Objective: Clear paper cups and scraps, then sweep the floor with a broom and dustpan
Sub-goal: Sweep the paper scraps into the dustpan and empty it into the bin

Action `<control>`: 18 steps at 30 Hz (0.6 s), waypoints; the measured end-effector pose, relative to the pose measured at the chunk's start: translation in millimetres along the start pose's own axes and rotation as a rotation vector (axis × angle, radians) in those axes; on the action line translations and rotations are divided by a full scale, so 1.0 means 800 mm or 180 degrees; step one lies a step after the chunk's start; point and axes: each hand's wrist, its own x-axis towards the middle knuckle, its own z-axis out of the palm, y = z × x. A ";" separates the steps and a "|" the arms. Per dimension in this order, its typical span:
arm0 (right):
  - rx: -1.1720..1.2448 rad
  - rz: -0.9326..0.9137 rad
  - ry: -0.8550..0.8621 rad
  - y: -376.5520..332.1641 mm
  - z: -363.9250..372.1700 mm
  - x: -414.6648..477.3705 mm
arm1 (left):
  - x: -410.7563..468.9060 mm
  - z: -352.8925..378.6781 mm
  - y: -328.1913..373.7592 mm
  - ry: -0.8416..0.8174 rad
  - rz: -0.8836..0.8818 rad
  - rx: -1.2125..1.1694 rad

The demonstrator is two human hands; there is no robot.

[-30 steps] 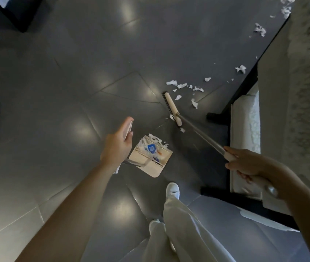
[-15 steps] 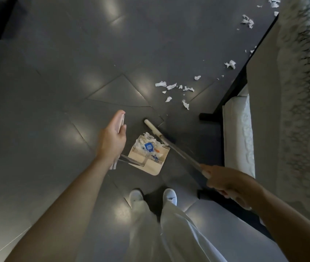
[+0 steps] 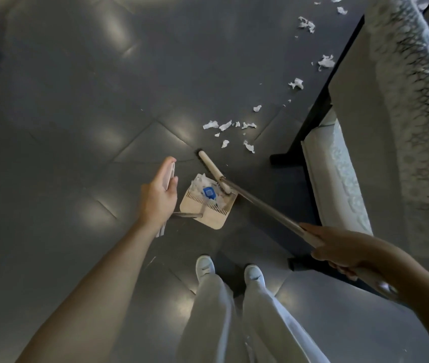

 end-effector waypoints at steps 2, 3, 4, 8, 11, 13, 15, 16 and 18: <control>0.0179 0.0053 0.0119 -0.012 -0.003 -0.002 | 0.012 -0.008 -0.007 -0.0059 -0.0013 -0.0058; 0.0202 0.0040 0.0176 -0.019 -0.006 -0.001 | 0.019 -0.012 -0.009 -0.0073 -0.0031 -0.0089; 0.0217 0.0022 0.0227 -0.026 -0.009 0.000 | 0.026 -0.015 -0.011 -0.0072 -0.0023 -0.0108; 0.0227 0.0021 0.0476 -0.056 -0.023 0.022 | 0.053 -0.030 -0.018 -0.0117 0.0207 -0.0126; 0.0262 0.0033 0.0617 -0.078 -0.028 0.054 | 0.078 -0.038 -0.024 -0.0189 0.0234 -0.0138; 0.0259 0.0006 0.0666 -0.093 -0.029 0.078 | 0.095 -0.041 -0.030 -0.0218 0.0300 -0.0103; 0.0139 -0.0015 0.0704 -0.108 -0.026 0.102 | 0.112 -0.042 -0.035 -0.0223 0.0353 -0.0028; 0.0016 0.0010 0.0731 -0.115 -0.023 0.113 | 0.121 -0.043 -0.037 -0.0203 0.0340 -0.0033; -0.0197 0.0047 0.0713 -0.129 -0.012 0.130 | 0.138 -0.043 -0.040 -0.0153 0.0299 -0.0099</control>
